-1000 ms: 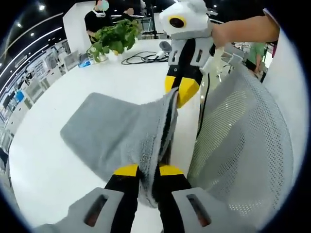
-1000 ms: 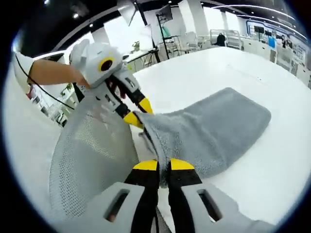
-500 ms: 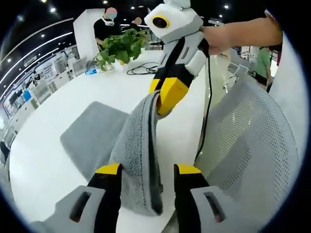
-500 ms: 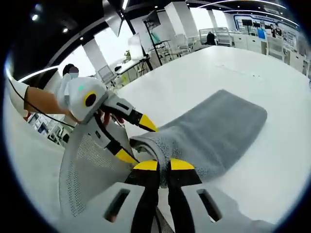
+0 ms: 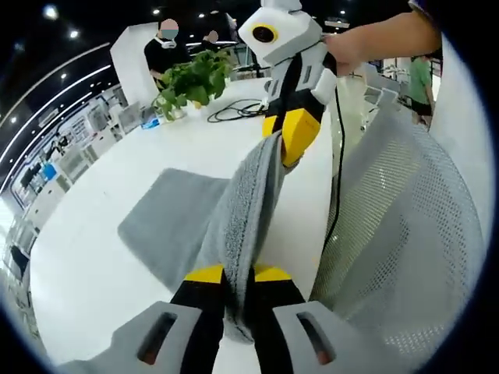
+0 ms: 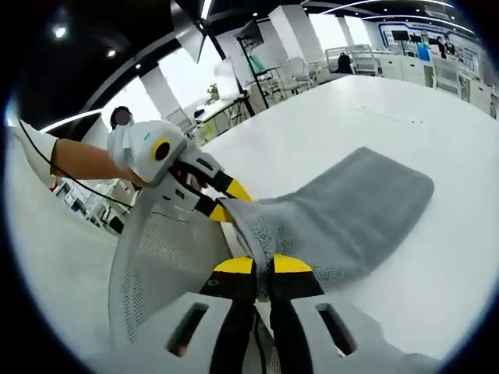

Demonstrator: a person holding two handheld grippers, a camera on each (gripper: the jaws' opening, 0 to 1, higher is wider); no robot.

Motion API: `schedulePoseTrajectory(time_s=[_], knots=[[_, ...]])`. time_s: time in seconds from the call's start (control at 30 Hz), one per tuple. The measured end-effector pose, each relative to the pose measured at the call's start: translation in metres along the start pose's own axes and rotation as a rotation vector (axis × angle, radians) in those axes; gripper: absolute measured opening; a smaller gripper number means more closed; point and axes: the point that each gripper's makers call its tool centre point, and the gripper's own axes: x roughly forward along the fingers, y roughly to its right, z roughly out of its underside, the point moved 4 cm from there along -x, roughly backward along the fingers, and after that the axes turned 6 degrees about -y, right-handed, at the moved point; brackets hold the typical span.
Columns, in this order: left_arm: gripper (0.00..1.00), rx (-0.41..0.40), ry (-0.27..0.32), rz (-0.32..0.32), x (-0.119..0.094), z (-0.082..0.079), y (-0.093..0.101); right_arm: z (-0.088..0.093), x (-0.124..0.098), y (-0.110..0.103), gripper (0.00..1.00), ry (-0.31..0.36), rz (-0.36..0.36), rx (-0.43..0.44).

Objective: Fold the towel on the table until its edges align and the towel forms a compact rectangular stack.

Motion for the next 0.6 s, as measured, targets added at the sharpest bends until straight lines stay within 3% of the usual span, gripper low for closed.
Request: schedulePoseTrajectory(time_s=[0.07, 0.43, 0.6], knots=[[0.1, 0.034, 0.005, 0.008, -0.008, -0.005, -0.003, 0.001, -0.002, -0.005, 0.03, 0.0, -0.022, -0.009], [0.09, 0.051, 0.011, 0.095, -0.032, -0.026, -0.005, -0.006, -0.017, -0.023, 0.03, 0.013, -0.058, -0.051], [0.09, -0.003, 0.009, 0.158, -0.036, -0.035, -0.009, -0.012, -0.023, -0.02, 0.03, 0.025, -0.034, -0.076]])
